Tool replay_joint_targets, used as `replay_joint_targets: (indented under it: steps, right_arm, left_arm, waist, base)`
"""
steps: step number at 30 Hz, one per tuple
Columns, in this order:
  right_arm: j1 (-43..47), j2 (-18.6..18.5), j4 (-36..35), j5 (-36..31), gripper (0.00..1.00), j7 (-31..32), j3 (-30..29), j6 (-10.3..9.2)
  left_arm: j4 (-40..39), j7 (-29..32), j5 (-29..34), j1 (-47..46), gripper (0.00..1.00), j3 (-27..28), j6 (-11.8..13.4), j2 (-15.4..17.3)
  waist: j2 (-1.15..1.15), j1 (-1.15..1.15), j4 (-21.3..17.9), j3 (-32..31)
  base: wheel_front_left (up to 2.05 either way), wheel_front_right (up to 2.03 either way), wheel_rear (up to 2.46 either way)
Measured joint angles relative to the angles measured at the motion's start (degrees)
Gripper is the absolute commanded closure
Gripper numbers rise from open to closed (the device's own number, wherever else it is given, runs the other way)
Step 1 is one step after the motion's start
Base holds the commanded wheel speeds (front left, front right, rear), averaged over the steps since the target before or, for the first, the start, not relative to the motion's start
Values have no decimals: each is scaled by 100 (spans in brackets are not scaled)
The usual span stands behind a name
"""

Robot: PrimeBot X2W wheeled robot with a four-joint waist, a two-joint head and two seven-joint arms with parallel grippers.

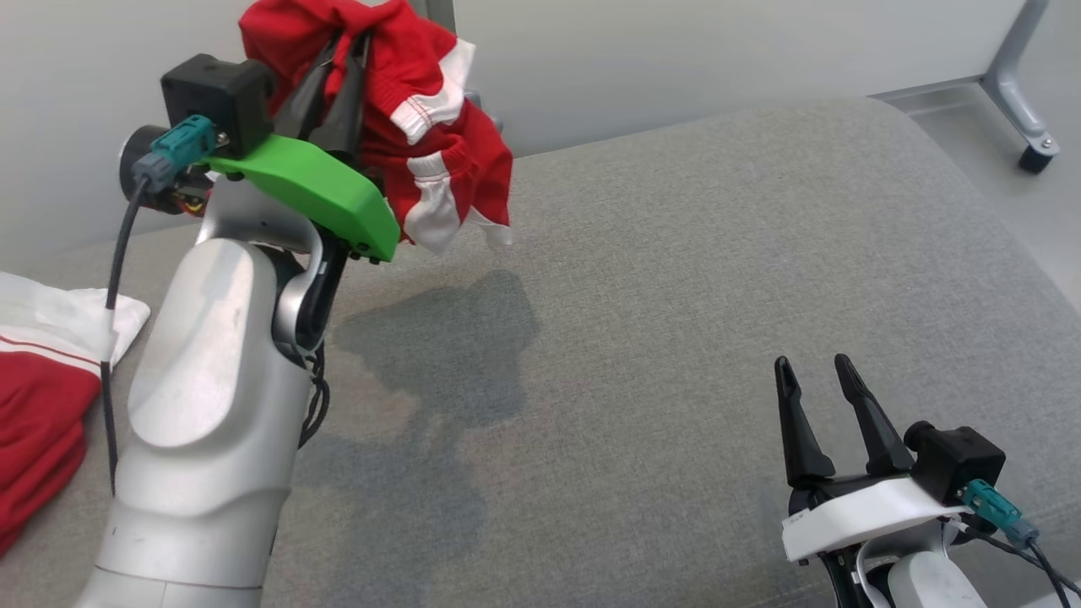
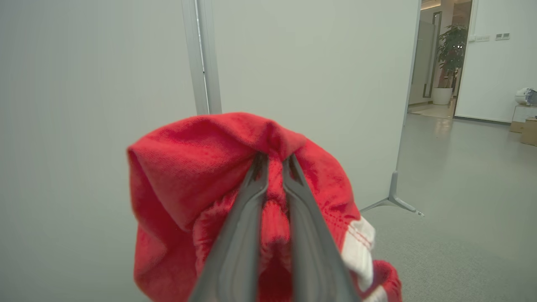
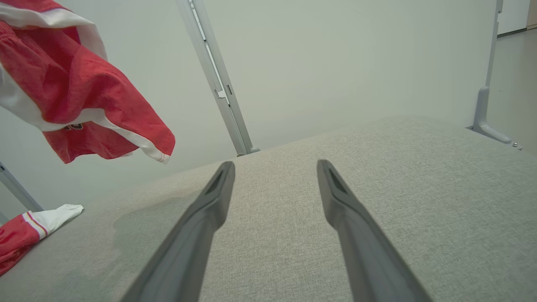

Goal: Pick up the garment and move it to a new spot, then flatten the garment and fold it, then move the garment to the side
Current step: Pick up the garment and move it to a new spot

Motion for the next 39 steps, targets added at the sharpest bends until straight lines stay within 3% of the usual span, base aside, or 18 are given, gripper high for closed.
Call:
replay_joint_targets:
  steps: [7, 19, 20, 21, 22, 26, 32, 39]
  right_arm:
    - [-1, 3, 35, -4, 0, 0, 46, 0]
    - [-229, 5, 87, -109, 0, 0, 311, 0]
    - [-228, 7, 103, -109, 0, 0, 322, 0]
    - [-225, 9, 126, -102, 0, 0, 326, 0]
    - [-220, 11, 164, -98, 0, 0, 298, 0]
    - [-107, 1, 358, -40, 0, 0, 82, 0]
    - [-14, 7, 288, -124, 0, 0, 67, 0]
    - [153, 9, -102, -463, 0, 0, -22, 0]
  left_arm:
    - [645, -337, -209, 179, 100, -364, -7, -179]
    - [2818, -1341, -85, 483, 100, -992, -8, -185]
    - [2931, -1412, -83, 439, 83, -991, -7, -183]
    - [3011, -1491, -65, 402, 8, -995, 11, -180]
    - [3063, -1562, -37, 367, 0, -988, 51, -180]
    - [3060, -1693, 109, 447, 0, -890, 298, -113]
    - [1969, -1716, 91, 1392, 0, -231, 599, 90]
    - [534, -1716, 300, 2793, 0, 525, 864, 3]
  waist:
    - [0, 0, -276, 124]
    - [0, 0, -450, 589]
    - [0, 0, -453, 600]
    - [0, 0, -452, 594]
    - [0, 0, -449, 582]
    - [0, 0, -407, 453]
    - [0, 0, -138, 226]
    - [0, 0, 300, 11]
  base:
    - [0, 0, 0]
    - [0, 0, 0]
    - [0, 0, 0]
    - [0, 0, 0]
    - [0, 0, 0]
    - [0, 0, 0]
    - [0, 0, 0]
    - [0, 0, 0]
